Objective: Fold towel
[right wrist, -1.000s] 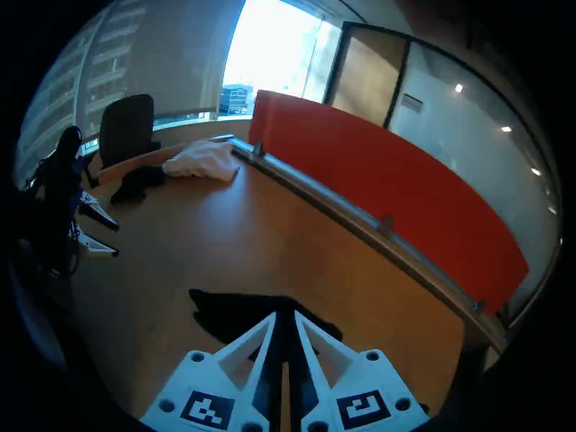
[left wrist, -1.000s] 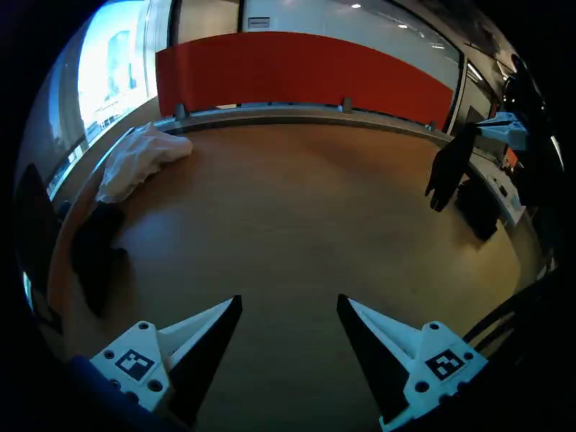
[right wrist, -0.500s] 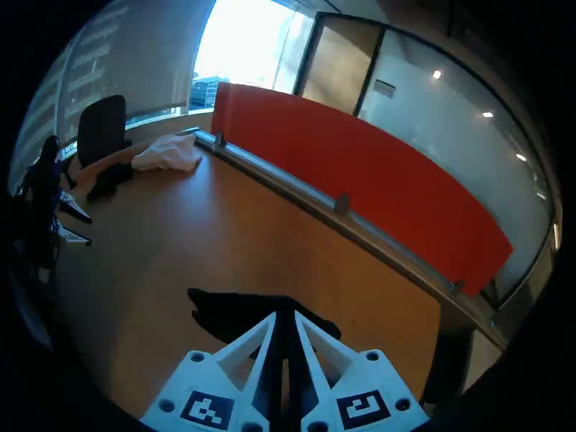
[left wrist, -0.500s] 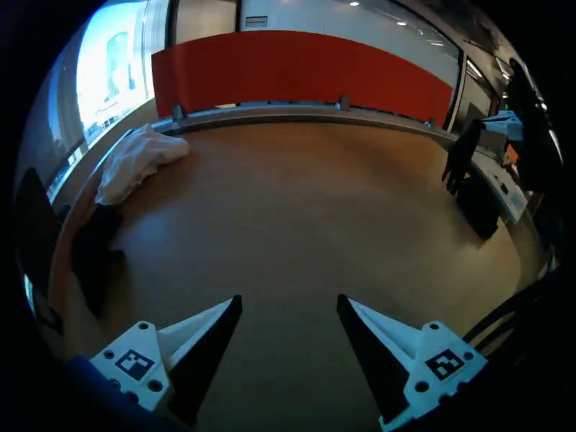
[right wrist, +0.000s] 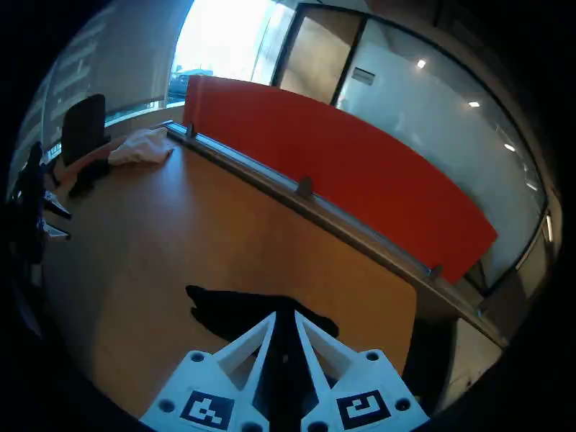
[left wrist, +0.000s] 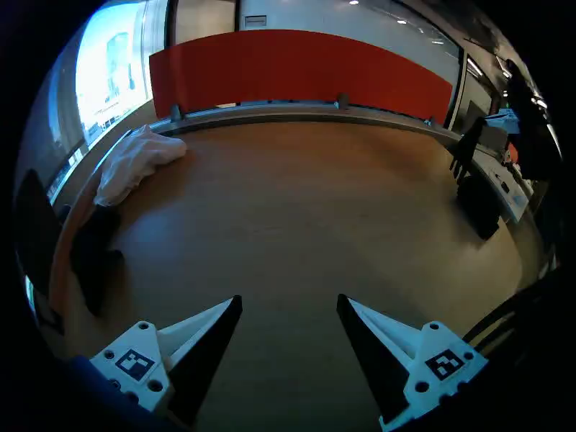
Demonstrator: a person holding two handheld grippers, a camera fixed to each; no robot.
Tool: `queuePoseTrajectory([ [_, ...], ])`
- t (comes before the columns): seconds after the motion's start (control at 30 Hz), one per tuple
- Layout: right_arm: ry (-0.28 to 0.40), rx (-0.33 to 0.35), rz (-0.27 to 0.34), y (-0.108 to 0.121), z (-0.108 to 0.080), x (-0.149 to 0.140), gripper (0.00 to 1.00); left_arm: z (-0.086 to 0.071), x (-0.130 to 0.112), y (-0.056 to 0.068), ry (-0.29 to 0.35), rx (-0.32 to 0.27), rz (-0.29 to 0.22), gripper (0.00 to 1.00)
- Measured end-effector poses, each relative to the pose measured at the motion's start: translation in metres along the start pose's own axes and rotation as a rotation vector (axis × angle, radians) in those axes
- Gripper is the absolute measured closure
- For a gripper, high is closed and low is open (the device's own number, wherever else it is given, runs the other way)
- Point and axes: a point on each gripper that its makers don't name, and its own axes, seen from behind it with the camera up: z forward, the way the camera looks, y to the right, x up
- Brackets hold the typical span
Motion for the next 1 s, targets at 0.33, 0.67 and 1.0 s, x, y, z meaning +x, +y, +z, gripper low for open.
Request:
queuePoseTrajectory([
  [0.33,-0.05,-0.044,0.007,0.043,0.002,-0.023,0.94,-0.001,-0.001,0.003,-0.005,0.008,0.005,0.02],
  [0.67,-0.078,-0.06,0.035,0.06,0.0,-0.042,0.94,-0.001,0.001,0.008,-0.007,0.007,0.012,0.02],
  [1.0,-0.126,-0.077,0.059,0.063,-0.022,-0.084,0.94,0.001,0.006,0.017,-0.007,-0.005,0.03,0.02],
])
